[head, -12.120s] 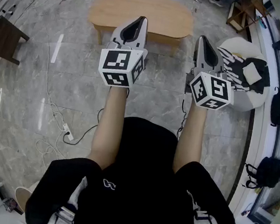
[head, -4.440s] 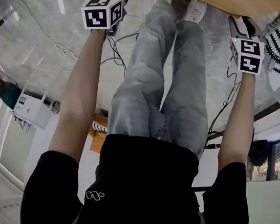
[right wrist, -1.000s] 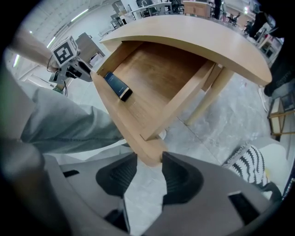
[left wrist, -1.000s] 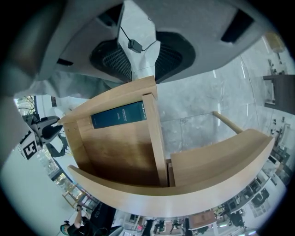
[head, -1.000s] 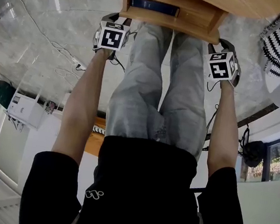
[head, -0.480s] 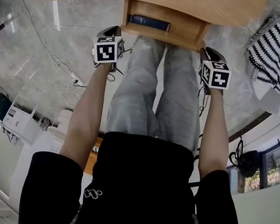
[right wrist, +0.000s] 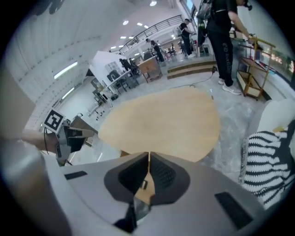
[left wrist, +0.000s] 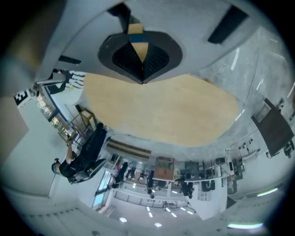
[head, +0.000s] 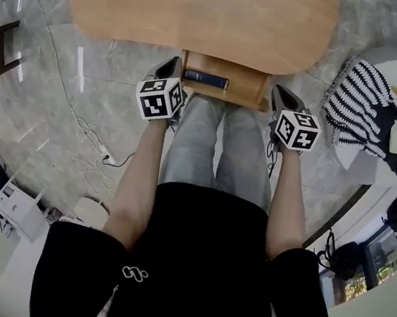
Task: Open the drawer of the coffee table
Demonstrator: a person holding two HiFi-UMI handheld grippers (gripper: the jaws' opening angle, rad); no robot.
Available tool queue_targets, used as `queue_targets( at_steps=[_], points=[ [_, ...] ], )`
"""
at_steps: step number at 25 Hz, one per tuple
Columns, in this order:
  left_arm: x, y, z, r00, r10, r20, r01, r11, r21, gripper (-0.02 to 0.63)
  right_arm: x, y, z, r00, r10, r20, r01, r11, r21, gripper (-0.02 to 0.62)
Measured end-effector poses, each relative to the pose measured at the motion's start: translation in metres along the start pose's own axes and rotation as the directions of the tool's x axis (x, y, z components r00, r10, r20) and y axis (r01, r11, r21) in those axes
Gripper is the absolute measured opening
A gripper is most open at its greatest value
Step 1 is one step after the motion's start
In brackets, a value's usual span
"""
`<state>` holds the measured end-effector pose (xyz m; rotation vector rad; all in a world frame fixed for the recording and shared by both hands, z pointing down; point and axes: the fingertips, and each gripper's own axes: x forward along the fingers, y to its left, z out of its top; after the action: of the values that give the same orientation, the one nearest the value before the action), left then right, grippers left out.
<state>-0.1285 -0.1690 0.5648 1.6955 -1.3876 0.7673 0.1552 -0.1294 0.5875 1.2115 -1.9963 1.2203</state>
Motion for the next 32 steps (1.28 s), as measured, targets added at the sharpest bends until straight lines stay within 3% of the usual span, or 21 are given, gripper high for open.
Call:
queue_targets(
  at_steps=[6, 10, 14, 19, 22, 28, 30, 32],
  points=[
    [-0.053, -0.054, 0.087, 0.978, -0.083, 0.189, 0.089, 0.996, -0.020, 0.009, -0.047, 0.036, 0.086, 0.970, 0.047, 0.239, -0.066, 0.995, 0.072, 0.017],
    [-0.094, -0.078, 0.147, 0.944, -0.105, 0.312, 0.109, 0.994, 0.007, 0.009, -0.079, 0.062, 0.142, 0.933, 0.063, 0.355, -0.088, 0.995, 0.056, 0.014],
    [-0.137, -0.094, 0.203, 0.897, -0.102, 0.431, 0.128, 0.991, -0.034, 0.009, -0.116, 0.091, 0.195, 0.877, 0.086, 0.473, -0.120, 0.992, 0.042, 0.011],
    [-0.198, -0.128, 0.267, 0.815, -0.153, 0.558, 0.154, 0.987, 0.047, 0.009, -0.169, 0.129, 0.262, 0.788, 0.111, 0.606, -0.141, 0.990, 0.002, 0.011],
    [-0.234, -0.146, 0.296, 0.760, -0.184, 0.623, 0.153, 0.983, 0.104, 0.009, -0.206, 0.149, 0.301, 0.730, 0.141, 0.669, -0.126, 0.989, -0.072, 0.011],
    [-0.319, -0.168, 0.344, 0.613, -0.252, 0.749, 0.212, 0.965, 0.151, 0.009, -0.290, 0.182, 0.355, 0.638, 0.147, 0.756, -0.007, 0.983, -0.185, 0.011],
    [-0.346, -0.176, 0.365, 0.557, -0.276, 0.783, 0.208, 0.959, 0.191, 0.009, -0.317, 0.191, 0.376, 0.598, 0.146, 0.788, 0.046, 0.976, -0.215, 0.011],
    [-0.369, -0.183, 0.378, 0.518, -0.297, 0.802, 0.193, 0.954, 0.228, 0.009, -0.341, 0.204, 0.390, 0.550, 0.155, 0.821, 0.078, 0.969, -0.235, 0.012]
  ],
)
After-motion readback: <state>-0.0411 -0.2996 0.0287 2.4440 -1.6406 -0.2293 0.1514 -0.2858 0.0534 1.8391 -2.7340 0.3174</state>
